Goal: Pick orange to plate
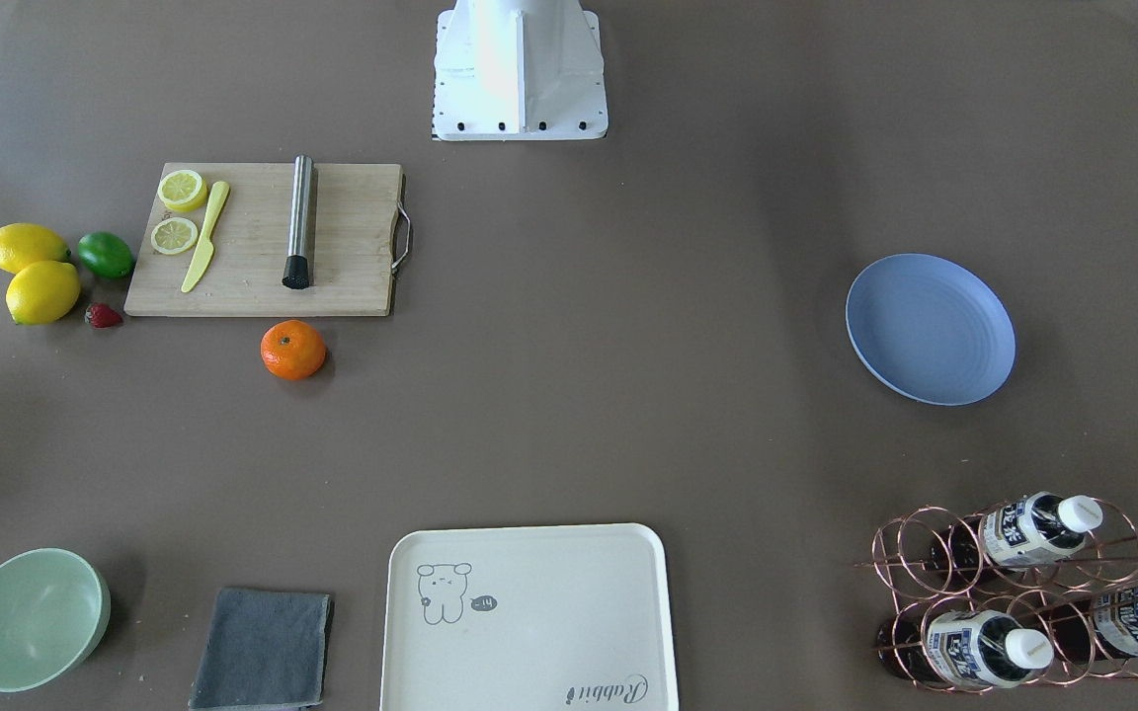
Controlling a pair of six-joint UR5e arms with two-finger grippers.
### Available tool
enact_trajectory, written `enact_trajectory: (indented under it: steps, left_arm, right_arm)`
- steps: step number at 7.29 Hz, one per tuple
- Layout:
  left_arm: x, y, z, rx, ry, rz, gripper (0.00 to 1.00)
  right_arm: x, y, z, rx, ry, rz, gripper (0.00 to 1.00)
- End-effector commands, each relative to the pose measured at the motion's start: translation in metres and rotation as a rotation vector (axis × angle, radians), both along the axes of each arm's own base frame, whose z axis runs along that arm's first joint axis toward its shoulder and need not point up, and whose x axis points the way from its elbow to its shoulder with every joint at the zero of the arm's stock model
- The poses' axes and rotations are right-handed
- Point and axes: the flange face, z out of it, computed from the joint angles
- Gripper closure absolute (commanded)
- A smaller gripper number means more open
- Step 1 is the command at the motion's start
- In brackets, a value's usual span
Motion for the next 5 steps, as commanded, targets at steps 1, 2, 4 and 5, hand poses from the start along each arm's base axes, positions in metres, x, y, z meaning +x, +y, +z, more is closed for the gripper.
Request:
enact_trajectory:
  steps: [1,2,4,5]
  left_arm:
    - [0.0002,-0.0032,-0.0048,0.015,0.000,0.002,0.02]
    - [0.0002,-0.0033,-0.0043,0.017,0.000,0.003,0.02]
    - [0.0036,-0.0041,-0.0037,0.016,0.002,0.012,0.02]
    - [0.0083,-0.0032,-0.0053,0.034,0.002,0.025,0.02]
  right_arm:
    - [-0.0010,-0.0003,-0.0007,0.003,-0.002,-0.004,0.00]
    - [-0.0025,0.0004,0.0006,0.001,-0.003,-0.008,0.00]
    - [-0.0076,0.0007,-0.0016,-0.001,-0.061,-0.002,0.00]
    - [-0.0085,0.0012,-0.0025,-0.001,-0.073,-0.001,0.00]
